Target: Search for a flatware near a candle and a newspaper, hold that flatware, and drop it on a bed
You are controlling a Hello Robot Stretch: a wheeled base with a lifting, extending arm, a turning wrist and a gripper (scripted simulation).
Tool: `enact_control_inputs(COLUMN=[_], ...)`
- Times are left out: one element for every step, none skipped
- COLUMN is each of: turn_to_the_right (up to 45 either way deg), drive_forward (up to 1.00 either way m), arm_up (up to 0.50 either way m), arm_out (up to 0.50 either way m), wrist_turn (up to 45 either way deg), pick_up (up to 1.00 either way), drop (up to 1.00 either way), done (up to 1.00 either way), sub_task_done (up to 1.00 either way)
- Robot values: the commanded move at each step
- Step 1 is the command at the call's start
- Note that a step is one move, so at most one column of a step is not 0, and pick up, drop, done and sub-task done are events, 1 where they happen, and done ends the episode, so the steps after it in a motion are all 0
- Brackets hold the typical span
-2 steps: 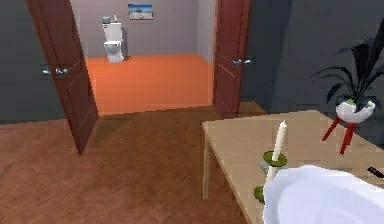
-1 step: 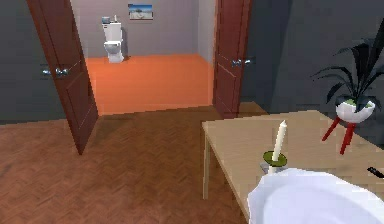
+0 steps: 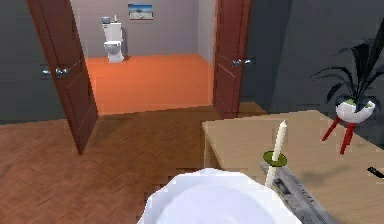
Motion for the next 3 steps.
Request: enact_control_inputs(turn_to_the_right=[-45.0,-45.0,-9.0], drive_forward=[0.0,0.0,0.0], arm_up=[0.0,0.0,0.0], arm_out=[0.0,0.0,0.0], wrist_turn=[0.0,0.0,0.0], pick_up=[0.0,0.0,0.0], drop=[0.0,0.0,0.0], done=[0.0,0.0,0.0], sub_task_done=[0.0,0.0,0.0])
